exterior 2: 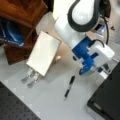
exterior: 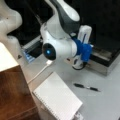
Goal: Turn on the lamps. Open the box. Pick up the pen. Put it in the box.
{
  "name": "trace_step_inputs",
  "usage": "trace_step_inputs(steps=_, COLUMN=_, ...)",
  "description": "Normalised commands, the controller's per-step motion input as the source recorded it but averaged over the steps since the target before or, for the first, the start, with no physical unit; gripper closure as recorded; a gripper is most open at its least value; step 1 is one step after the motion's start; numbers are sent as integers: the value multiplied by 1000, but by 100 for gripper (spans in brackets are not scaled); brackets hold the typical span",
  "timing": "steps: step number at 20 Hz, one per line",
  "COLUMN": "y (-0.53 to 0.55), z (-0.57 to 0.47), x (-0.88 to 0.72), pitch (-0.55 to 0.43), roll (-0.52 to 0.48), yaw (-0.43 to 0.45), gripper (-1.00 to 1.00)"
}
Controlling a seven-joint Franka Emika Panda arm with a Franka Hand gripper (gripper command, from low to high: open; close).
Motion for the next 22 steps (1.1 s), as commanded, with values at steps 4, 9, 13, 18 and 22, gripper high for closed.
trace_step_inputs(steps=4, y=448, z=535, x=261, pitch=88, roll=-148, yaw=185, gripper=100)
trace_step_inputs(steps=9, y=357, z=469, x=300, pitch=95, roll=-176, yaw=202, gripper=100)
trace_step_inputs(steps=13, y=180, z=312, x=302, pitch=95, roll=-189, yaw=213, gripper=100)
trace_step_inputs(steps=18, y=54, z=199, x=321, pitch=89, roll=-163, yaw=198, gripper=100)
trace_step_inputs(steps=22, y=95, z=188, x=356, pitch=100, roll=-136, yaw=152, gripper=100)
